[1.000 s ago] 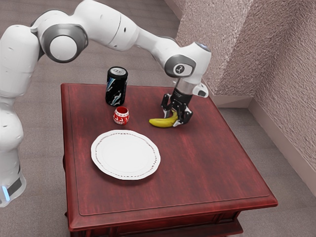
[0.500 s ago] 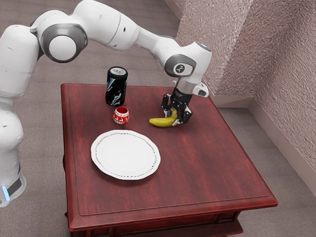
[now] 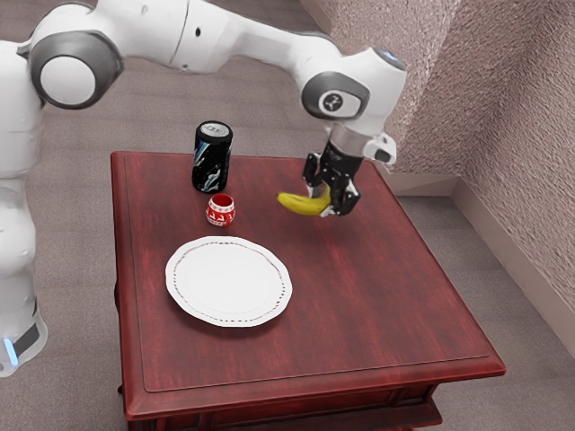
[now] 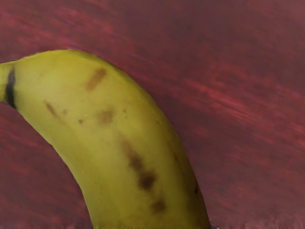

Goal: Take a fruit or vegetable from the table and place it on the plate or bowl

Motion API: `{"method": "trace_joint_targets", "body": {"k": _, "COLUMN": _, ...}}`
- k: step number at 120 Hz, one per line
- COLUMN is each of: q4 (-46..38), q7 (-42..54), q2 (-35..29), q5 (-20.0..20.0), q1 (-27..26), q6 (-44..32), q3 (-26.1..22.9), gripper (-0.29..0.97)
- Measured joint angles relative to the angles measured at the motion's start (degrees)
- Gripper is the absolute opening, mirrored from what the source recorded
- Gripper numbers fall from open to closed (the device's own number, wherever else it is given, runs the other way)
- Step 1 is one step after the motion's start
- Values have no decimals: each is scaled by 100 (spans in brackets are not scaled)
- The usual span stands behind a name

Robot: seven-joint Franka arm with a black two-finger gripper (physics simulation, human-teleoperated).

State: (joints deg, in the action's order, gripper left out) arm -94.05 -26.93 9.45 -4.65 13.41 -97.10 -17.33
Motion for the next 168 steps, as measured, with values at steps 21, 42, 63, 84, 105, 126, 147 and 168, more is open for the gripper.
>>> {"method": "trace_joint_targets", "body": {"k": 21, "q4": -72, "q7": -4, "q2": -176, "q5": 10, "q1": -773, "q6": 241, "q3": 48, "gripper": 19}}
{"method": "trace_joint_targets", "body": {"k": 42, "q4": -557, "q7": -3, "q2": -457, "q5": 73, "q1": -1353, "q6": 353, "q3": 924, "gripper": 18}}
{"method": "trace_joint_targets", "body": {"k": 63, "q4": -733, "q7": -3, "q2": -525, "q5": 94, "q1": -2528, "q6": 404, "q3": 1753, "gripper": 16}}
{"method": "trace_joint_targets", "body": {"k": 84, "q4": -1028, "q7": -34, "q2": -774, "q5": 137, "q1": -3895, "q6": 480, "q3": 2509, "gripper": 16}}
{"method": "trace_joint_targets", "body": {"k": 105, "q4": -1587, "q7": -113, "q2": -1125, "q5": 251, "q1": -4927, "q6": 521, "q3": 3203, "gripper": 16}}
{"method": "trace_joint_targets", "body": {"k": 126, "q4": -2236, "q7": -275, "q2": -1844, "q5": 283, "q1": -4846, "q6": 585, "q3": 3252, "gripper": 16}}
{"method": "trace_joint_targets", "body": {"k": 147, "q4": -2455, "q7": -431, "q2": -1943, "q5": 295, "q1": -4828, "q6": 606, "q3": 3253, "gripper": 16}}
{"method": "trace_joint_targets", "body": {"k": 168, "q4": -2512, "q7": -525, "q2": -1906, "q5": 302, "q1": -4806, "q6": 598, "q3": 3256, "gripper": 28}}
